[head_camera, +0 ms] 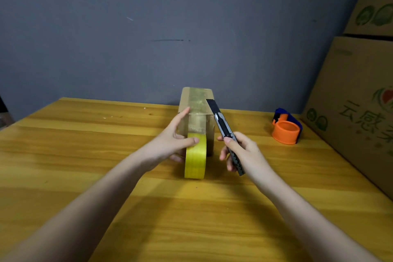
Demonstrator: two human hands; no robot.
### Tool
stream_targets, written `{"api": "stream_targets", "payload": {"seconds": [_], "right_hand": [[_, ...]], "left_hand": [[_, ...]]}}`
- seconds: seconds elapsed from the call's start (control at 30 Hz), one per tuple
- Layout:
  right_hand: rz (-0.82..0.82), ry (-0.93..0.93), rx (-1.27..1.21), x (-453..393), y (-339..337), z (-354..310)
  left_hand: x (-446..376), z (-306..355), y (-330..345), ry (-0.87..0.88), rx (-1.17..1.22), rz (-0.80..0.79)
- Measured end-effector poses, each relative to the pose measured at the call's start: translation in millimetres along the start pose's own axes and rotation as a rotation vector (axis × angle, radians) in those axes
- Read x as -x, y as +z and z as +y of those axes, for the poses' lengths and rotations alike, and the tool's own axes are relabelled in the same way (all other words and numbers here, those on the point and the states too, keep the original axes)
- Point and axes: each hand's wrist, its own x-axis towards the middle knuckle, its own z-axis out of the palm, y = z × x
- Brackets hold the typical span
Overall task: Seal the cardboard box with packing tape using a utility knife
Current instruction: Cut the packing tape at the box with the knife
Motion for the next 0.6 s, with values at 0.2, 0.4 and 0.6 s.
{"api": "stream_targets", "payload": {"seconds": [0.2,0.4,0.6], "right_hand": [[-0.019,-0.020,0.167,-2.1,-11.8,-3.3],[-0.042,-0.282,1.024,4.8,-31.2,-23.8],[-0.033,-0.614,1.563,-0.4,-33.5,-41.3]], "left_hand": [[2.6,-0.3,-0.2,0.006,0.095,-0.009],[4.3,0.3,1.1,-0.003,0.105,-0.022],[4.7,1.9,1.1,-0.021,0.091,-0.015]]}}
